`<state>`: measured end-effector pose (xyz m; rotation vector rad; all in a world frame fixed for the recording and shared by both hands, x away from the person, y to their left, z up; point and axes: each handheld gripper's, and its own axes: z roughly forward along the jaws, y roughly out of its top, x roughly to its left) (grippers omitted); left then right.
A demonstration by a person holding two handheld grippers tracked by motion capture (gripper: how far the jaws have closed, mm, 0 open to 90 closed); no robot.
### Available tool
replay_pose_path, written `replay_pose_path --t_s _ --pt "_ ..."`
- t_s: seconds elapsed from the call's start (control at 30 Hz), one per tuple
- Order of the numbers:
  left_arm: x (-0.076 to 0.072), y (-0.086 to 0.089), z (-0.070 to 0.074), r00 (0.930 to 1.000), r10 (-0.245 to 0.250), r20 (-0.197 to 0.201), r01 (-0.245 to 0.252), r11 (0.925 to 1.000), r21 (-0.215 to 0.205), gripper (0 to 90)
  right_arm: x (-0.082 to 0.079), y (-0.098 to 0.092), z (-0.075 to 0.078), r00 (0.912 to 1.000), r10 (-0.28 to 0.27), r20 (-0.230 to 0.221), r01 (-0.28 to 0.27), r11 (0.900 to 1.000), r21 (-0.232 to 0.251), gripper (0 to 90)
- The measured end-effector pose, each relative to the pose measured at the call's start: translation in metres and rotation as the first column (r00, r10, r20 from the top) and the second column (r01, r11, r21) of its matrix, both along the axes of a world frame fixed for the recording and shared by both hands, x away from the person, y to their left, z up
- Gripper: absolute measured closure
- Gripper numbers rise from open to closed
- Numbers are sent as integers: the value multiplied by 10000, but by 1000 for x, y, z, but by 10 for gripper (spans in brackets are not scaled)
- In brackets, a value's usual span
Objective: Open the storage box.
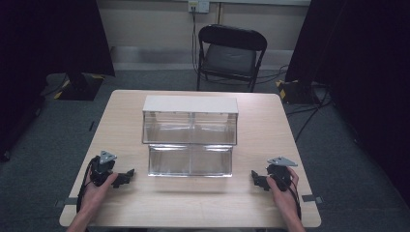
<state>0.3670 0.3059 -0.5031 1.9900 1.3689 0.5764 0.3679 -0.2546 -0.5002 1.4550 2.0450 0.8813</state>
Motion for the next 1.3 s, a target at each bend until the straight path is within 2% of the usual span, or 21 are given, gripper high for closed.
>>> replay_pose_path --t_s 0.23,0.27,0.33,0.4,0.47,0.63,0.73,0.8,0.87,0.93,1.03,1.27,1.3 --pt "-2 1 1 9999 87 54 -87 9999 -118 55 0 0 0 10000 -4 -2 4 10000 0 122" --pt "-3 1 1 10000 17 79 -17 10000 10 68 0 0 0 10000 -5 -2 5 10000 1 122" --pt "-4 1 2 9999 20 99 -19 9999 -122 109 0 0 0 10000 -4 -4 4 10000 3 122" --pt "-5 2 4 10000 0 73 0 10000 -48 168 0 0 0 10000 -4 -3 4 10000 3 122" --pt "-6 2 5 9999 -100 -65 99 9999 -88 159 0 0 0 10000 -6 -5 6 10000 2 122" --pt "-10 0 10 9990 -437 109 441 9979 -467 163 0 0 0 10000 -5 -3 5 10000 3 122" --pt "-14 -2 15 9967 -740 325 764 9936 -833 163 0 0 0 10000 -6 -4 6 10000 2 122" --pt "-17 -5 17 9940 -998 453 1039 9896 -998 163 0 0 0 10000 19 9 -19 10000 -2 122" --pt "-21 -11 22 9886 -1264 818 1352 9845 -1117 161 0 0 0 10000 -7 -2 7 10000 1 122" --pt "-22 -14 24 9873 -1305 905 1410 9826 -1208 160 0 0 0 10000 3 3 -3 10000 -2 122" --pt "-25 -22 28 9779 -1703 1216 1850 9751 -1224 160 0 0 0 10000 4 3 -4 10000 2 122" --pt "-33 -35 31 9570 -2634 1218 2779 9527 -1232 160 0 0 0 10000 2 2 -2 10000 -3 122" --pt "-34 -36 32 9558 -2689 1188 2827 9516 -1209 160 0 0 0 10000 2 3 -2 10000 -4 122"
